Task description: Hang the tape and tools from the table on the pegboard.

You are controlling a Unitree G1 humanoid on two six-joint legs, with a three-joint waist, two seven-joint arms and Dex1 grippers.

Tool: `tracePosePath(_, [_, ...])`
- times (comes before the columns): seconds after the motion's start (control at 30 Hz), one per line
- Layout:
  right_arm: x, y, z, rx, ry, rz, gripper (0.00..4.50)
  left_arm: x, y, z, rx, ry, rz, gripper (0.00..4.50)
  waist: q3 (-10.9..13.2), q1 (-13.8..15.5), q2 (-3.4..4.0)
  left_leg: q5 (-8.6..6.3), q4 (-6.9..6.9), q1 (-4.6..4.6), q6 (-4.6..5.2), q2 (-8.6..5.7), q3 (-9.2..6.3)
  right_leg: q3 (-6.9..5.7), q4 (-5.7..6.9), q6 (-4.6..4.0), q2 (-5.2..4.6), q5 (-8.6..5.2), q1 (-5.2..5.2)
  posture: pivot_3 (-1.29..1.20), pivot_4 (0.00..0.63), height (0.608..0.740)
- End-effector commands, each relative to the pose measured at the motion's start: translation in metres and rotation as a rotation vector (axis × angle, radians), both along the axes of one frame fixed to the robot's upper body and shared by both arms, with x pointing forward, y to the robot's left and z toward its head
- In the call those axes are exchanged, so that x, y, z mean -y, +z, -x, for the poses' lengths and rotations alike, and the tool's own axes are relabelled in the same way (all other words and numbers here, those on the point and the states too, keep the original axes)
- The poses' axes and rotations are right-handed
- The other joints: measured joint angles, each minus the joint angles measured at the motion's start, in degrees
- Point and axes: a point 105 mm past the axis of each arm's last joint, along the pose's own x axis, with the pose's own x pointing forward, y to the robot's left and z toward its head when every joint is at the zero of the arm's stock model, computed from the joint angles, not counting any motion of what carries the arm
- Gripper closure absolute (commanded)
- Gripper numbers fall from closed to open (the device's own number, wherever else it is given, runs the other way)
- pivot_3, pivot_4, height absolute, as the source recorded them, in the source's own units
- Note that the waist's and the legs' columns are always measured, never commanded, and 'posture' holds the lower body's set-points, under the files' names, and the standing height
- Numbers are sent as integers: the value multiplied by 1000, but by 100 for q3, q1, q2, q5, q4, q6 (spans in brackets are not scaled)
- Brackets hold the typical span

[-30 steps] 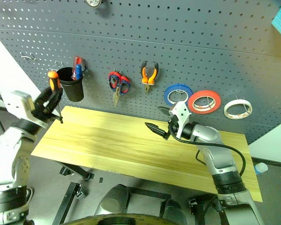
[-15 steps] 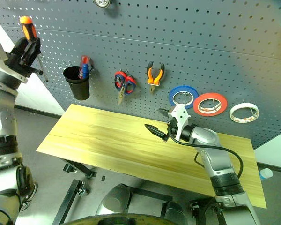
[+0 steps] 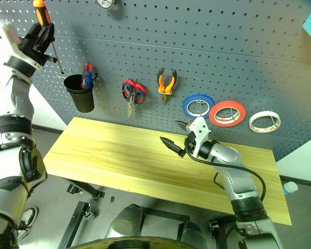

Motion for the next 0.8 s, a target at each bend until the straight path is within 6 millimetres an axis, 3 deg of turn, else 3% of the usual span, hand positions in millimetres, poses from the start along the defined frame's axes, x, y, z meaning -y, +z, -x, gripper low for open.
tracePosePath(0.03, [2,19,3,77,-11,-13,0,10,10,-5,28,-14,2,3639,-1,-63,0,0,0,1,0,0,-1,0,2,1,0,1,1,408,0,720])
tracePosePath(0.27, [6,18,8,68,-29,-2,0,18,-9,-12,-4,-33,24,3639,-3,-364,-1,-4,1,7,8,0,-4,0,4,3,0,2,10,388,0,720])
tracePosePath(0.47, [7,17,6,64,-31,2,0,9,-20,-8,-16,-11,25,3640,-4,-577,-1,-5,-1,16,12,0,-5,1,17,6,1,4,10,406,0,720])
tracePosePath(0.6, [4,17,4,64,-20,1,0,1,-18,-4,-2,9,5,3640,-5,-645,-3,-7,1,18,16,0,-8,2,29,6,1,4,10,418,0,720])
tracePosePath(0.8, [1,15,3,59,-2,0,0,-5,2,4,54,22,-4,3640,-6,-658,-4,-7,6,21,16,-1,-11,1,44,6,1,4,10,432,0,720])
